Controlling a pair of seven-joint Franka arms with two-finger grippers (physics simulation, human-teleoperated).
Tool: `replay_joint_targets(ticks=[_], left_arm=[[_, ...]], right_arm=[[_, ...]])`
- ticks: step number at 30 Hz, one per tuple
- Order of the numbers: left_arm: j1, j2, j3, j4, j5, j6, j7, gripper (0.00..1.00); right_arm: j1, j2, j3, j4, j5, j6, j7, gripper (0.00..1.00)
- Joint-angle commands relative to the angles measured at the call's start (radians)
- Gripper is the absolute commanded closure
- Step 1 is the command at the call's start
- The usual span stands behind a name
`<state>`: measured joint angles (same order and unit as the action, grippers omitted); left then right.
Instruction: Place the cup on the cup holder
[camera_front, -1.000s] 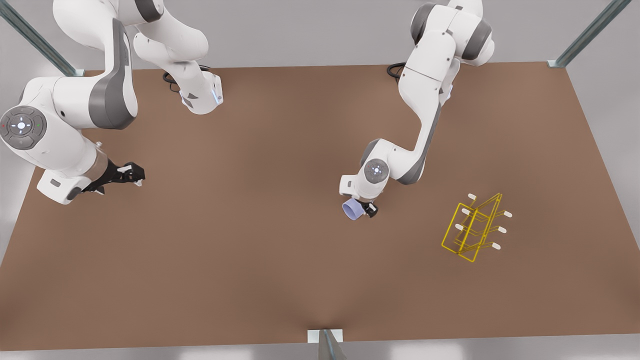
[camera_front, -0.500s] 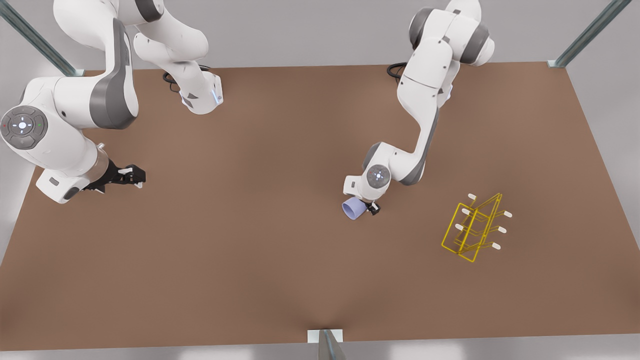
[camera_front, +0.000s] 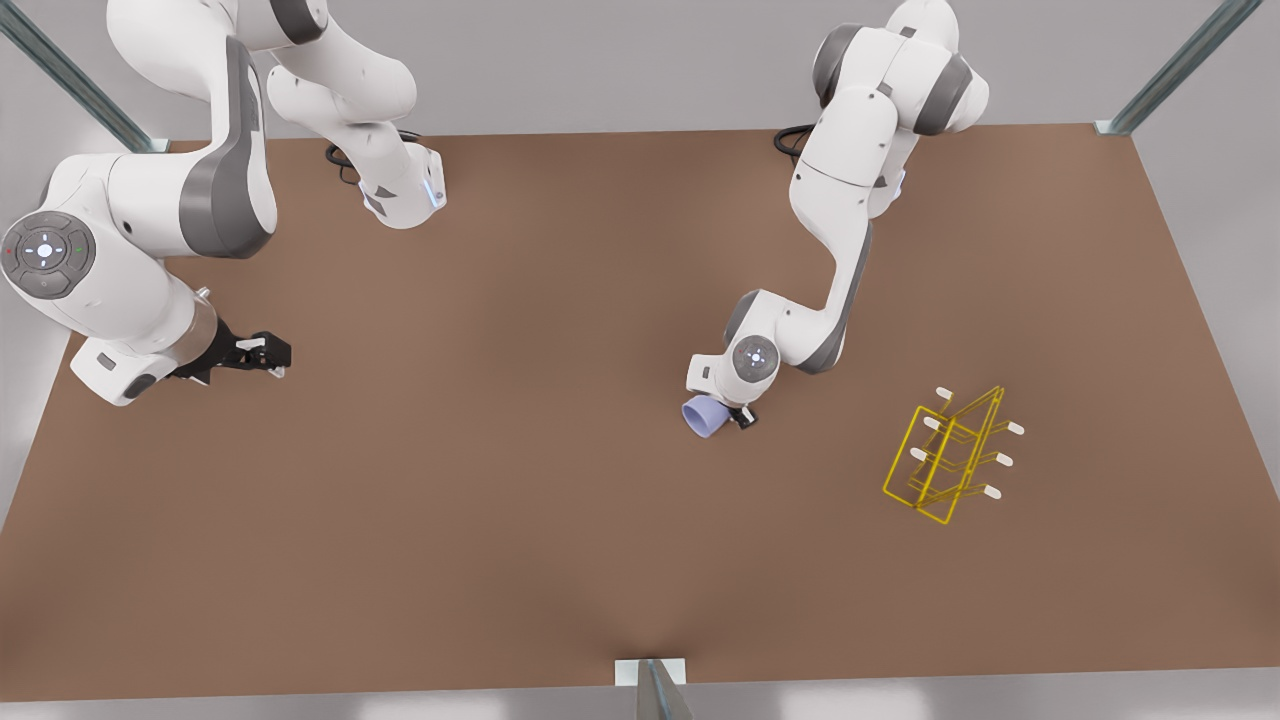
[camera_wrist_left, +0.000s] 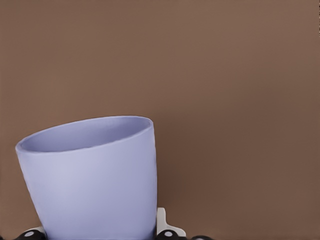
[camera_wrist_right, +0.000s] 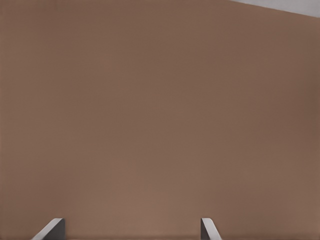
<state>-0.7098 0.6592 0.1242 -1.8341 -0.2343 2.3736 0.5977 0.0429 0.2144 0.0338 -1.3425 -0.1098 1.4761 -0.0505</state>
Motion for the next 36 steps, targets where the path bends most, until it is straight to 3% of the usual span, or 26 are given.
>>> replay_joint_targets(ticks=[1,25,31,32,36], left_arm=[[0.0,-0.001,0.0,0.003,0.0,-0.001,0.016,0.15],[0.0,0.007,0.008,0.042,0.01,-0.085,0.011,0.23],[-0.002,0.007,0.046,0.321,0.367,-0.686,0.031,0.23],[-0.002,0.008,0.048,0.367,0.564,-0.815,0.117,0.23],[-0.033,0.022,0.04,0.397,1.231,-0.987,0.226,0.23]], right_arm=[[0.0,-0.001,0.0,0.0,0.001,0.0,0.032,0.0],[0.002,-0.001,0.0,0.0,0.001,0.0,0.034,0.0],[0.002,-0.001,0.0,0.0,-0.001,0.0,0.034,0.0],[0.002,-0.001,0.0,0.0,0.001,0.0,0.034,0.0],[0.002,-0.001,0.0,0.0,-0.001,0.0,0.034,0.0]])
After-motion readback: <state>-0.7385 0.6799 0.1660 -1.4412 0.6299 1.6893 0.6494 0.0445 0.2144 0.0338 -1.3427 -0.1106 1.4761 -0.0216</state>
